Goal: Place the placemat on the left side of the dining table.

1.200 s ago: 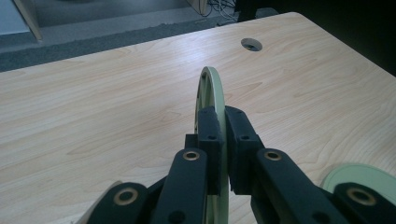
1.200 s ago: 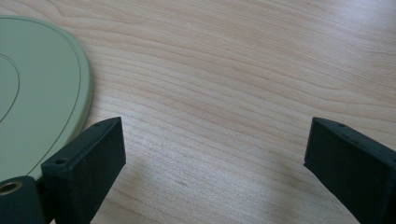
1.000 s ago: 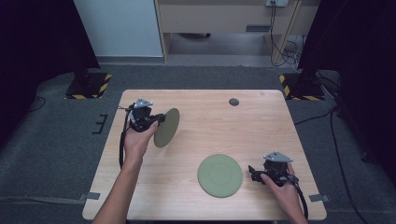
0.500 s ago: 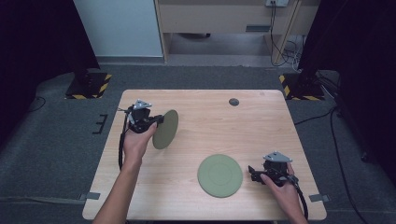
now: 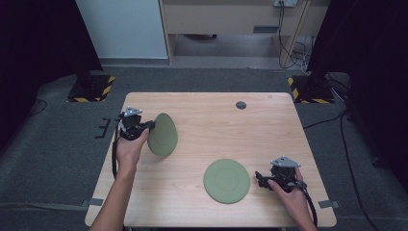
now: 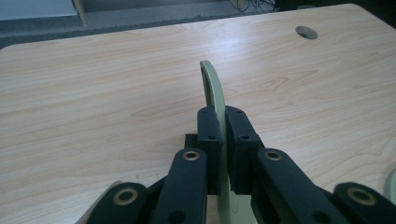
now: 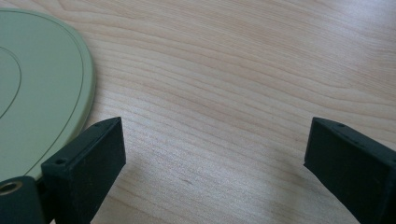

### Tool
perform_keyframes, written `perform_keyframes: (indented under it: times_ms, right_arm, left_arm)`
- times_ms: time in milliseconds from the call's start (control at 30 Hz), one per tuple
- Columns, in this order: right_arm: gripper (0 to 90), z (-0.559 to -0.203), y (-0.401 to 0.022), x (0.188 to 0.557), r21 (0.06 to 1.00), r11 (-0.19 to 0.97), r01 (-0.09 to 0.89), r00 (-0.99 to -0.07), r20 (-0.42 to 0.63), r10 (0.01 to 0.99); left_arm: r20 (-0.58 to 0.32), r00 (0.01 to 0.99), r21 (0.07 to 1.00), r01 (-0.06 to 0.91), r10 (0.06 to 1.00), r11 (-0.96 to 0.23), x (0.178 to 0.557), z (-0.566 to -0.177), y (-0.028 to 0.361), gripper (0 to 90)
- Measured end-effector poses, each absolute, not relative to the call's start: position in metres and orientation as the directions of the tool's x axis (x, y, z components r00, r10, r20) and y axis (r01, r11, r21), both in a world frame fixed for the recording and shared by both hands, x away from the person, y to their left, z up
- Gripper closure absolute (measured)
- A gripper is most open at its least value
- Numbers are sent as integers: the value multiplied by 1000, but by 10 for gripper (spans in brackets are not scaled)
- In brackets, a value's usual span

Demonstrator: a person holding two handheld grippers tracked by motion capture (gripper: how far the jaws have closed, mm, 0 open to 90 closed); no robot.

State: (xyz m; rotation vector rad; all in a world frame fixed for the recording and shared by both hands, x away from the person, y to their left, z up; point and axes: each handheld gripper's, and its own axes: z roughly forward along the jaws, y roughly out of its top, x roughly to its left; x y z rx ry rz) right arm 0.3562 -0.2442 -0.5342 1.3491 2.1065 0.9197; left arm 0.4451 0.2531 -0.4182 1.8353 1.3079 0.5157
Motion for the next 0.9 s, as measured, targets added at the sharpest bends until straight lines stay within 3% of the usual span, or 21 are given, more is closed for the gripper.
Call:
perform_keyframes:
  times_ms: [900]
  right_arm:
    - [53,-536,-242,356,737,304,603,-410,-40,911]
  left_arm:
    - [-132,316,773,626,940,-102,444,-444,285,855]
